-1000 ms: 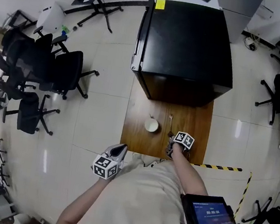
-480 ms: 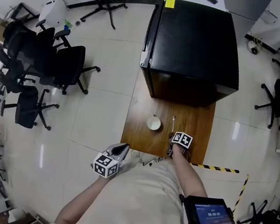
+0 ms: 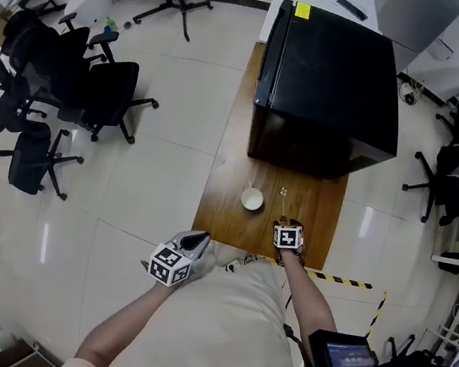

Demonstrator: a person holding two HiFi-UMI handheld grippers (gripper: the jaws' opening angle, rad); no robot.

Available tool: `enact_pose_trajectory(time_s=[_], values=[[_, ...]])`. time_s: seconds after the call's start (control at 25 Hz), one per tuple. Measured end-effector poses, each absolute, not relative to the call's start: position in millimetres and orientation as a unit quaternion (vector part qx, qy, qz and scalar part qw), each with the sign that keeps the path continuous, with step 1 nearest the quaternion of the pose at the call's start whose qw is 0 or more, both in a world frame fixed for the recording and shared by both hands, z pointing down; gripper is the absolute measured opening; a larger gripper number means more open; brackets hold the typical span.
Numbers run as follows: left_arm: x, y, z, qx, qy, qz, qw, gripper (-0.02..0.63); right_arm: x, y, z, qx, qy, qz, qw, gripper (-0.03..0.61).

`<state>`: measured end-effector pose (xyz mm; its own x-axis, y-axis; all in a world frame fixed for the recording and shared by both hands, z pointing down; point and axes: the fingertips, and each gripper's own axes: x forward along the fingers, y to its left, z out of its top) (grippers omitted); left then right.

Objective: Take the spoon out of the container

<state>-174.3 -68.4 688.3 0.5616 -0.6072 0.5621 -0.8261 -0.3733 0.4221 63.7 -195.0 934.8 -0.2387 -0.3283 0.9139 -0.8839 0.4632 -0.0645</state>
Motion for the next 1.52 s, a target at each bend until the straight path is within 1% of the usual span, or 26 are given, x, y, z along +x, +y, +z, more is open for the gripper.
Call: enact_pose_trajectory(time_s=[0.12, 0.2, 0.44, 0.52, 0.64, 0.8, 1.12, 1.32, 1.52], values=[[-176, -64, 689, 0.820, -0.430, 0.157, 0.343, 0.000, 69, -192, 922, 0.435, -0.727, 0.305, 0.436, 0.267], [-181, -60, 689, 0.822, -0.428, 0.152, 0.343, 0.000, 72, -189, 903, 0.456, -0.732, 0.308, 0.403, 0.265], [-228, -60, 681, 0.825, -0.438, 0.114, 0.339, 0.000, 61, -168, 817, 0.512, -0.748, 0.297, 0.298, 0.221], [-251, -59, 679, 0.827, -0.438, 0.100, 0.337, 0.000, 42, -154, 793, 0.522, -0.753, 0.285, 0.282, 0.218], [-273, -67, 680, 0.832, -0.436, 0.079, 0.334, 0.000, 22, -146, 768, 0.529, -0.757, 0.263, 0.281, 0.193], [-257, -80, 681, 0.842, -0.418, 0.077, 0.332, 0.000, 34, -140, 732, 0.544, -0.756, 0.245, 0.271, 0.192], [-245, -79, 675, 0.871, -0.384, 0.103, 0.288, 0.000, 38, -126, 676, 0.570, -0.765, 0.220, 0.204, 0.183], [-231, -68, 669, 0.867, -0.396, 0.090, 0.288, 0.003, 52, -118, 654, 0.568, -0.779, 0.214, 0.160, 0.178], [-197, -42, 665, 0.858, -0.415, 0.089, 0.290, 0.003, 65, -92, 643, 0.538, -0.804, 0.218, 0.126, 0.178]])
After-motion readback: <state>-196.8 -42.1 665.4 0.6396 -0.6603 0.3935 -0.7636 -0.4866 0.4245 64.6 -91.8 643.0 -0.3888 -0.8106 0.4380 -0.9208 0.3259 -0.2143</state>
